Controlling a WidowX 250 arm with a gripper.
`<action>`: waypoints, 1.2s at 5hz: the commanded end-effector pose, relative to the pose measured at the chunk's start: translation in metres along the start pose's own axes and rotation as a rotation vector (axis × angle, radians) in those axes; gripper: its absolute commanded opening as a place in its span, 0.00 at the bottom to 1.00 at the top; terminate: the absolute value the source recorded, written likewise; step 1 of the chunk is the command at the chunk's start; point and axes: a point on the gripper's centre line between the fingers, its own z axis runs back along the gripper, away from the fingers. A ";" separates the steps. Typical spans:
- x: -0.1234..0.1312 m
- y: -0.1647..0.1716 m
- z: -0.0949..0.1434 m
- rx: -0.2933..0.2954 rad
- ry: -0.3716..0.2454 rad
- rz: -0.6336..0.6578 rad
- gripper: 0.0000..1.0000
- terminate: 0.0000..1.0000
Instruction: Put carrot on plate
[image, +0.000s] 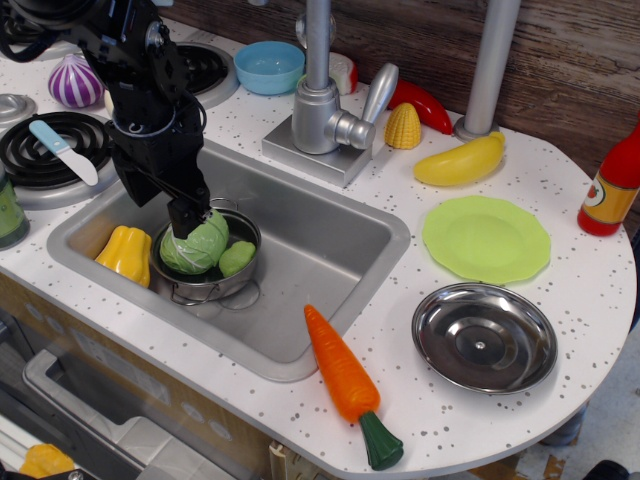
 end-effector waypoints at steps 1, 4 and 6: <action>0.000 0.000 0.000 0.000 0.000 0.000 1.00 0.00; -0.004 -0.097 0.081 0.066 0.239 0.666 1.00 0.00; -0.023 -0.160 0.074 -0.013 0.331 0.923 1.00 0.00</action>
